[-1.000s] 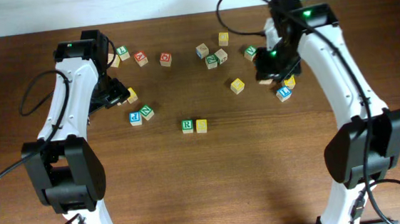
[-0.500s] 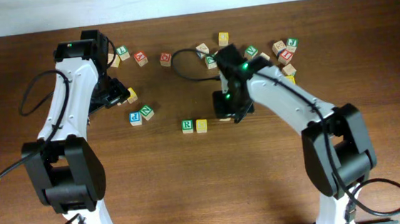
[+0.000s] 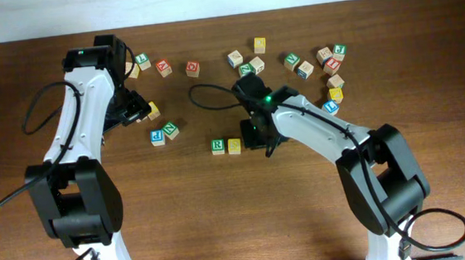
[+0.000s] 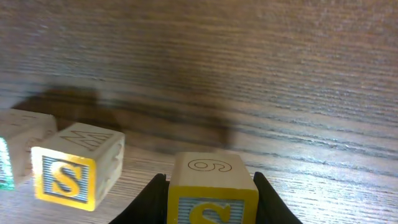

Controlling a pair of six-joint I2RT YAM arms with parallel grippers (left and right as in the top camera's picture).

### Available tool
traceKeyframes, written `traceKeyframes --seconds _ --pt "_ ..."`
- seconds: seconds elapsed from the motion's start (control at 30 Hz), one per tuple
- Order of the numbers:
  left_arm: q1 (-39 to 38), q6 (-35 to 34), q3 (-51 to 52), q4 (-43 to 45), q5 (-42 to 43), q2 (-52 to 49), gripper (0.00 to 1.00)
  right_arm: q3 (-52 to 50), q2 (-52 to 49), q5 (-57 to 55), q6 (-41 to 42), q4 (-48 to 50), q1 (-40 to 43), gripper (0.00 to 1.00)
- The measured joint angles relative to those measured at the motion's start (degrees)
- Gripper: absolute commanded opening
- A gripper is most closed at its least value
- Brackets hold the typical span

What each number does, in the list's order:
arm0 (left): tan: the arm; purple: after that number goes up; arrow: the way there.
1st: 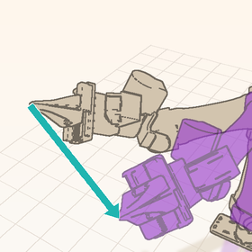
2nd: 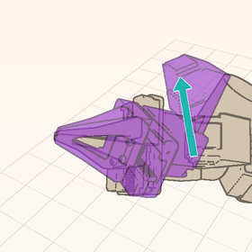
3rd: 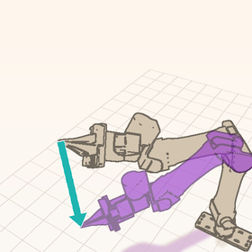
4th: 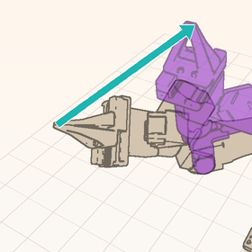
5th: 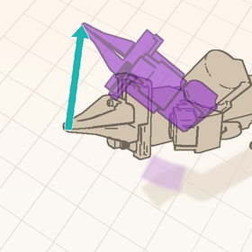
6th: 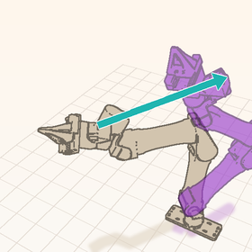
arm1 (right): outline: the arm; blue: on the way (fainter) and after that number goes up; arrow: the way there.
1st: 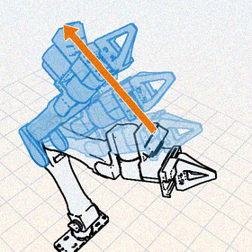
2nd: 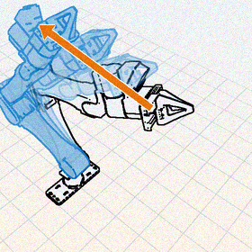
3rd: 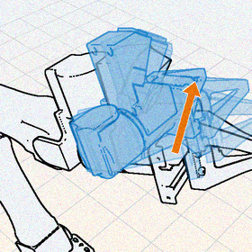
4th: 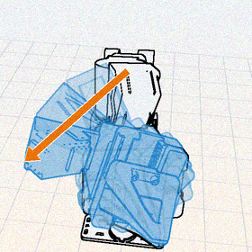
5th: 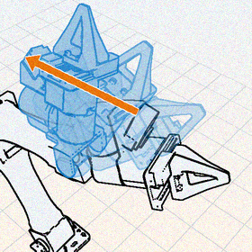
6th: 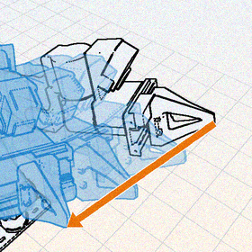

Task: Spell out RSS
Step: 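Carry the yellow S block left and set it right of the first S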

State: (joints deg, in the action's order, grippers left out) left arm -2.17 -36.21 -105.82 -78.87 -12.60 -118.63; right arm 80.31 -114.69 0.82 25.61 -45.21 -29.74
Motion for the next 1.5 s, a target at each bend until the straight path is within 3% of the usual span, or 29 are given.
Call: traceKeyframes --seconds 1.0,1.33,1.43,1.5 --pt "0.0 0.0 0.0 0.0 0.0 0.0 0.99 -0.1 -2.6 -0.8 -0.1 2.3 -1.5 0.28" --pt "0.0 0.0 0.0 0.0 0.0 0.0 0.99 -0.1 -2.6 -0.9 -0.3 2.9 -2.5 0.32" --pt "0.0 0.0 0.0 0.0 0.0 0.0 0.99 -0.1 -2.6 -0.9 -0.3 2.9 -2.5 0.32" --pt "0.0 0.0 0.0 0.0 0.0 0.0 0.99 -0.1 -2.6 -0.9 -0.3 2.9 -2.5 0.26"
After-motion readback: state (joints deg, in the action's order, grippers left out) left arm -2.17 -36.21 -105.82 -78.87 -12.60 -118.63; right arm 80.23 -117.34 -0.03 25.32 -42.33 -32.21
